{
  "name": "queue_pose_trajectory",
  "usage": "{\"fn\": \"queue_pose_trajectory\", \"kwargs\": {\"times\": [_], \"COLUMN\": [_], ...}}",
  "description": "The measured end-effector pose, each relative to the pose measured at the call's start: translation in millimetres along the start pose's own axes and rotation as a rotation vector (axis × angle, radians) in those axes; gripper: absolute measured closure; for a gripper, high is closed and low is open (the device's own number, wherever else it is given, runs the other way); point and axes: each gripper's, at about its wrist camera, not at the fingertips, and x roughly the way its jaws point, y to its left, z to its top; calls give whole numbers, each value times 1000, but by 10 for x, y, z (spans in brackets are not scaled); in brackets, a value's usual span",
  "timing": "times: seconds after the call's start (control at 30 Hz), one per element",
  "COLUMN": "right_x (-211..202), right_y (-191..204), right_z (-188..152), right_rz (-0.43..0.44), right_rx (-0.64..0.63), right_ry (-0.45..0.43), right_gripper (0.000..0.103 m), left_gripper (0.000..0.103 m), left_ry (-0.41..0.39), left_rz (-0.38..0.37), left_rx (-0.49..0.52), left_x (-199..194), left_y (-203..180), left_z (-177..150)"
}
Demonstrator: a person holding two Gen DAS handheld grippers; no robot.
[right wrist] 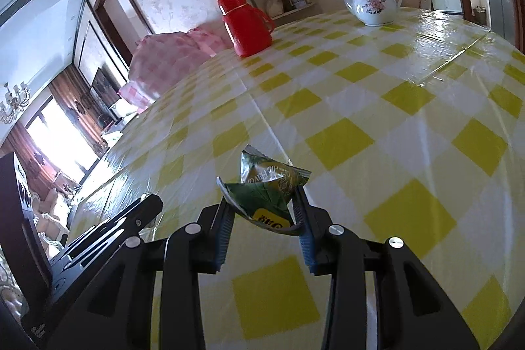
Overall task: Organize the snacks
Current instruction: 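Lift both held snacks and carry them toward the bin, then open the left gripper over the bin while the right releases the green wrapper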
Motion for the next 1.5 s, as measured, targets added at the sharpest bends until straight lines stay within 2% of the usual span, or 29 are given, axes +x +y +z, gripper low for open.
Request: {"fn": "queue_pose_trajectory", "kwargs": {"times": [0.4, 0.57, 0.73, 0.9, 1.03, 1.13, 1.23, 1.27, 1.33, 1.37, 1.4, 1.43, 1.47, 1.5], "right_x": [-294, -404, -492, -688, -867, -954, -985, -975, -966, -948, -916, -898, -905, -908], "right_y": [71, 355, 1067, 1819, 2507, 2935, 3266, 3343, 3479, 3532, 3575, 3610, 3627, 3648], "right_z": [-229, -389, -836, -1306, -1776, -2114, -2428, -2509, -2669, -2734, -2767, -2792, -2816, -2839], "right_rz": [84, 150, 297, 453, 583, 636, 653, 652, 635, 618, 598, 578, 570, 567], "right_rx": [-10, -91, -261, -425, -578, -685, -775, -799, -831, -843, -851, -852, -851, -852], "right_ry": [33, 81, 202, 291, 383, 428, 474, 485, 493, 494, 498, 501, 504, 507], "right_gripper": [67, 67, 67, 67, 67, 67, 66, 64, 63, 51, 41, 24, 19, 19], "left_gripper": [83, 83, 82, 83, 82, 82, 82, 76, 49, 12, 1, 1, 1, 1], "left_ry": [35, 68, 71, 75, 105, 130, 140, 148, 125, 104, 99, 111, 132, 133], "left_rz": [48, 65, 106, 184, 278, 333, 388, 398, 404, 413, 419, 431, 449, 458], "left_rx": [11, 5, 2, -103, -177, -265, -328, -336, -365, -372, -366, -349, -333, -324], "left_x": [-487, -816, -1431, -2058, -2531, -2810, -3007, -3040, -3124, -3165, -3168, -3152, -3125, -3116], "left_y": [106, 326, 815, 1585, 2193, 2640, 2976, 3048, 3196, 3241, 3243, 3227, 3217, 3200], "left_z": [-304, -408, -625, -948, -1280, -1558, -1817, -1876, -1979, -2006, -2005, -2008, -2014, -2015]}}
